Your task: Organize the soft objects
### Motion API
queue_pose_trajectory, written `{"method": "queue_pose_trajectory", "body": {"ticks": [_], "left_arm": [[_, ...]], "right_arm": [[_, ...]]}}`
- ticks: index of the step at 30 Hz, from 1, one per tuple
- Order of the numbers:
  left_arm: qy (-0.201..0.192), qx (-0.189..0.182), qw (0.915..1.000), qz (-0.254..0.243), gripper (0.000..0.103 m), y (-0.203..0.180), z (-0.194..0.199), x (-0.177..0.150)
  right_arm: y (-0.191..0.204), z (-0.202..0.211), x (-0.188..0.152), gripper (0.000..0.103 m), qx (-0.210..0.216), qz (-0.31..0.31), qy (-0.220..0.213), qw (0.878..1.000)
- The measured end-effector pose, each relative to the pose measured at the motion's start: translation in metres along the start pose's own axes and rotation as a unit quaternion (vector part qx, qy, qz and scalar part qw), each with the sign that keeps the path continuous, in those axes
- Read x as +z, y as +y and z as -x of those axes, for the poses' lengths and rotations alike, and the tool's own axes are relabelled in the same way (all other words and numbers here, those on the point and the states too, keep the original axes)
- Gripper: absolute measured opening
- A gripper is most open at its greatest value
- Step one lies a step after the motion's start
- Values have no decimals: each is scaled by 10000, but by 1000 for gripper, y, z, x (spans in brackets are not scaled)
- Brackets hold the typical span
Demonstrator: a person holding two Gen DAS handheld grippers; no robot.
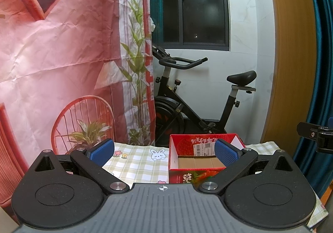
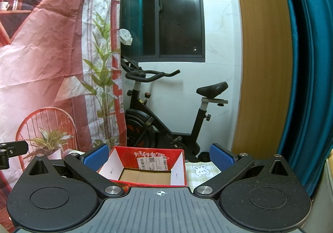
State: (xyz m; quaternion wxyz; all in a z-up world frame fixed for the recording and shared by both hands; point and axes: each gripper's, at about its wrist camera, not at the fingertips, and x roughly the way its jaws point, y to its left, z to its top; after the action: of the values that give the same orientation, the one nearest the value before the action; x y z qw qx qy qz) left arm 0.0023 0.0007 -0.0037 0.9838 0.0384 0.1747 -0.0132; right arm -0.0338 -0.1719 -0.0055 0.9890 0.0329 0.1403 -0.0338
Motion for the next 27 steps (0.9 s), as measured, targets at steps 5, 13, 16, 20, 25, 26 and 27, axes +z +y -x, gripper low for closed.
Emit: {"method": "queue_pose_trajectory", "body": {"ticks": [5,13,16,20,25,26,27], "left_arm": [[8,-2,10000,8,103,1,0,0],[15,1,10000,27,103,1,0,1],[13,-5,10000,27,103,1,0,1],[20,-81,10000,9,103,1,-3,-1],[198,-80,9996,-171,103,-1,-20,-16],[287,-106,9994,-176,103,0,-25,-19],[390,-132,9990,-165,103,1,-31,-24]], "right_arm": [[0,0,0,103,0,1,1,10000],[-4,-5,-5,103,13,-7,12,10000],[-4,-5,-6,103,16,-7,12,10000],[-7,-7,-12,103,141,-92,-27,9999],[-12,-22,-29,103,368,-300,51,9989],[-13,-25,-34,103,417,-332,36,9986],[-14,-27,-41,103,497,-331,4,9982]]}}
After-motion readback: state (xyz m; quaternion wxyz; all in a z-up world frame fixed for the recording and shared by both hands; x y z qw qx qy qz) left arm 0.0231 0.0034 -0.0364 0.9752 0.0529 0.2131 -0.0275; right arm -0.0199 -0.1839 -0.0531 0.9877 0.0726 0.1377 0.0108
